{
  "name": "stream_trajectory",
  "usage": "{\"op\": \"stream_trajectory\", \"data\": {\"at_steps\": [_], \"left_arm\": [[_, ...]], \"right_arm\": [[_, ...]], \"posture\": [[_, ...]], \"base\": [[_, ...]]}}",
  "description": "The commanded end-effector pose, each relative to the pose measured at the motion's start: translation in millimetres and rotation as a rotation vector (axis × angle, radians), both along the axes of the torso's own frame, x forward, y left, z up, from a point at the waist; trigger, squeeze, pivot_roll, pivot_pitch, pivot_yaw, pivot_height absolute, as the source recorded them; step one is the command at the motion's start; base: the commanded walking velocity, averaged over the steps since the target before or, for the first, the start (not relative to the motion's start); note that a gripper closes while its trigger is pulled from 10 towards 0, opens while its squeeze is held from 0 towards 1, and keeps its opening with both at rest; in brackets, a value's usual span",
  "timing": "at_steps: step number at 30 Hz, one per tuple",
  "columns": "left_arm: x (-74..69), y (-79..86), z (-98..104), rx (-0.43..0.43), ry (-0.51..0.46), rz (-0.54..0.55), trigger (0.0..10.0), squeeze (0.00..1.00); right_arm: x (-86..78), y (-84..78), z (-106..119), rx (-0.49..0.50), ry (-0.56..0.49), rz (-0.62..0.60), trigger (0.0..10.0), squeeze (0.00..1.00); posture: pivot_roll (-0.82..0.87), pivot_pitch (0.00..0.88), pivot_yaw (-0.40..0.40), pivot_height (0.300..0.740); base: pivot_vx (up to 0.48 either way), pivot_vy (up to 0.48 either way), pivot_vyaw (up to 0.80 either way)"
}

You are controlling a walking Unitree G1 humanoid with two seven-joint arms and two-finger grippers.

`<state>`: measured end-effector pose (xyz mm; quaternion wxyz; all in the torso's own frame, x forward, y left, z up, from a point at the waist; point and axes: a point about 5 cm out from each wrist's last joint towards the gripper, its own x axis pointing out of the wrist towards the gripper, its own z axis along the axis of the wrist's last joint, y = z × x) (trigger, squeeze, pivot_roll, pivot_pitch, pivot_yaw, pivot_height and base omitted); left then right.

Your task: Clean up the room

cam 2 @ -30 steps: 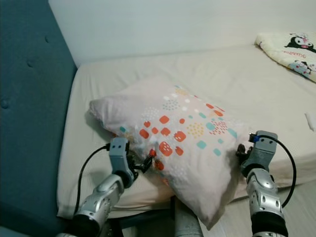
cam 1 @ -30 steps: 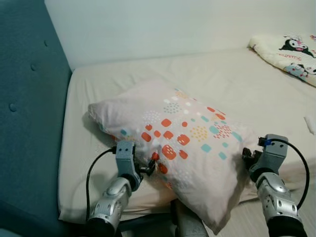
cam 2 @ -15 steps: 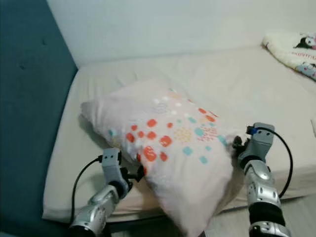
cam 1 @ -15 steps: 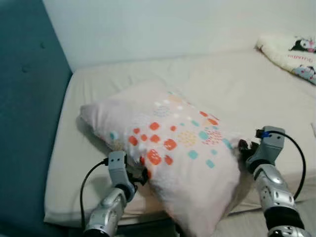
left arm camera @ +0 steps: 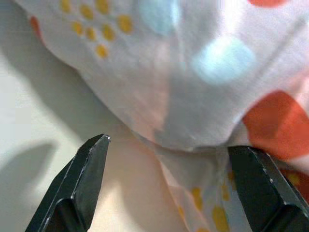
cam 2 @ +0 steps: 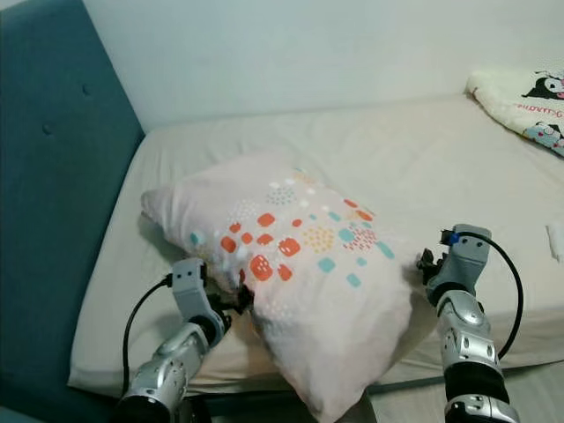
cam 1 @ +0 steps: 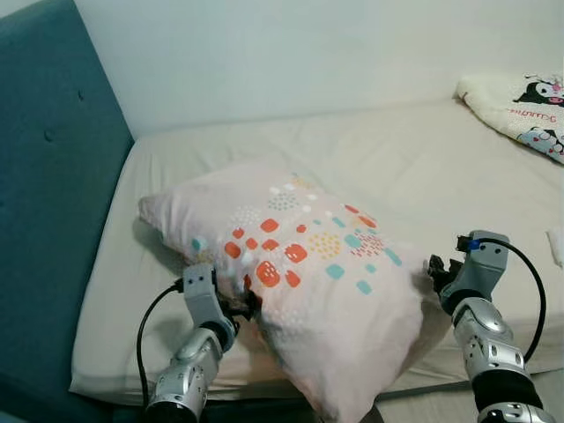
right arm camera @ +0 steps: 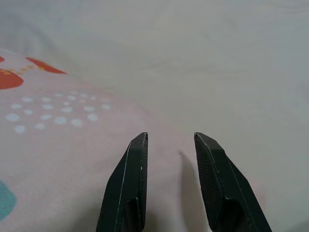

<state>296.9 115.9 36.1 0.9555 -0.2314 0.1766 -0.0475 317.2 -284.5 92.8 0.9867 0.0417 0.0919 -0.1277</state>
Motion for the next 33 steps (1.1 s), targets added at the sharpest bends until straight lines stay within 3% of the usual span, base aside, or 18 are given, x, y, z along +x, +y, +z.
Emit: {"op": "stream_trajectory", "data": {"at_steps": [1, 3, 5, 6, 7, 8, 9, 10, 11, 12, 16, 17, 24, 26, 28, 29, 31, 33], "left_arm": [[2.6, 10.2, 0.4, -0.032, 0.011, 0.047, 10.0, 0.0], [4.9, 21.1, 3.1, -0.128, 0.007, 0.104, 10.0, 0.0], [6.4, 27.1, 5.5, -0.294, 0.01, 0.139, 10.0, 0.0], [6.4, 27.1, 5.5, -0.294, 0.01, 0.139, 10.0, 0.0], [4.8, 19.3, 14.0, -0.492, -0.019, 0.067, 10.0, 0.0], [4.8, 19.3, 14.0, -0.492, -0.019, 0.067, 10.0, 0.0], [-1.3, 5.4, 31.1, -0.742, -0.092, -0.08, 10.0, 0.0], [-4.4, 0.6, 37.1, -0.809, -0.118, -0.133, 10.0, 0.0], [-4.4, 0.6, 37.1, -0.809, -0.118, -0.133, 10.0, 0.0], [-10.0, -4.4, 41.6, -0.856, -0.137, -0.206, 10.0, 0.0], [-14.0, -7.5, 44.7, -0.887, -0.149, -0.256, 10.0, 0.0], [-19.0, -6.9, 47.1, -0.915, -0.167, -0.313, 10.0, 0.0], [-26.7, -5.8, 45.6, -0.898, -0.168, -0.401, 10.0, 0.0], [-32.1, -20.2, 38.3, -0.823, -0.116, -0.465, 10.0, 0.0], [-32.1, -20.2, 38.3, -0.823, -0.116, -0.465, 10.0, 0.0], [-30.7, -29.1, 29.8, -0.745, -0.07, -0.441, 10.0, 0.0], [-28.0, -34.8, 22.2, -0.669, -0.034, -0.405, 10.0, 0.0], [-28.0, -34.8, 22.2, -0.669, -0.034, -0.405, 10.0, 0.0]], "right_arm": [[-0.4, 2.8, -4.1, 0.004, 0.011, 0.01, 10.0, 0.0], [0.3, 3.5, -4.4, 0.004, 0.012, 0.014, 10.0, 0.0], [0.8, 3.6, -4.3, 0.004, 0.012, 0.016, 10.0, 0.0], [0.8, 3.6, -4.3, 0.004, 0.012, 0.016, 10.0, 0.0], [0.9, 3.9, -4.7, 0.004, 0.014, 0.018, 10.0, 0.0], [0.9, 3.9, -4.7, 0.004, 0.014, 0.018, 10.0, 0.0], [0.8, 4.3, -5.4, 0.004, 0.017, 0.02, 10.0, 0.0], [0.8, 4.4, -5.6, 0.003, 0.018, 0.02, 10.0, 0.0], [0.8, 4.4, -5.6, 0.003, 0.018, 0.02, 10.0, 0.0], [0.6, 4.4, -5.8, 0.003, 0.018, 0.02, 10.0, 0.0], [0.5, 4.4, -5.8, 0.003, 0.018, 0.021, 10.0, 0.0], [0.3, 4.3, -5.9, 0.003, 0.018, 0.021, 10.0, 0.0], [0.1, 3.9, -5.7, 0.002, 0.018, 0.022, 10.0, 0.0], [0.4, 3.3, -4.7, -0.001, 0.016, 0.024, 10.0, 0.0], [0.4, 3.3, -4.7, -0.001, 0.016, 0.024, 10.0, 0.0], [0.4, 3.2, -4.3, -0.002, 0.014, 0.024, 10.0, 0.0], [0.2, 3.2, -4.4, -0.001, 0.014, 0.025, 10.0, 0.0], [0.2, 3.2, -4.4, -0.001, 0.014, 0.025, 10.0, 0.0]], "posture": [[-0.19, 0.073, 0.024, 0.591], [-0.18, 0.078, 0.024, 0.591], [-0.18, 0.08, 0.022, 0.591], [-0.18, 0.08, 0.022, 0.591], [-0.18, 0.085, 0.018, 0.591], [-0.18, 0.085, 0.018, 0.591], [-0.18, 0.089, 0.019, 0.591], [-0.18, 0.089, 0.019, 0.591], [-0.18, 0.089, 0.019, 0.591], [-0.19, 0.091, 0.02, 0.591], [-0.19, 0.091, 0.02, 0.591], [-0.19, 0.092, 0.019, 0.591], [-0.19, 0.096, 0.016, 0.591], [-0.19, 0.097, 0.014, 0.591], [-0.19, 0.097, 0.014, 0.591], [-0.19, 0.099, 0.014, 0.591], [-0.19, 0.1, 0.015, 0.591], [-0.19, 0.1, 0.015, 0.591]], "base": [[0.0, 0.0, 0.0], [0.0, 0.0, 0.0], [0.0, 0.0, 0.0], [0.0, 0.0, 0.0], [0.0, 0.0, 0.0], [0.0, 0.0, 0.0], [0.0, 0.0, 0.0], [0.0, 0.0, 0.0], [0.0, 0.0, 0.0], [0.0, 0.0, 0.0], [0.0, 0.0, 0.0], [0.0, 0.0, 0.0], [0.0, 0.0, 0.0], [0.0, 0.0, 0.0], [0.0, 0.0, 0.0], [0.0, 0.0, 0.0], [0.0, 0.0, 0.0], [0.0, 0.0, 0.0]]}}
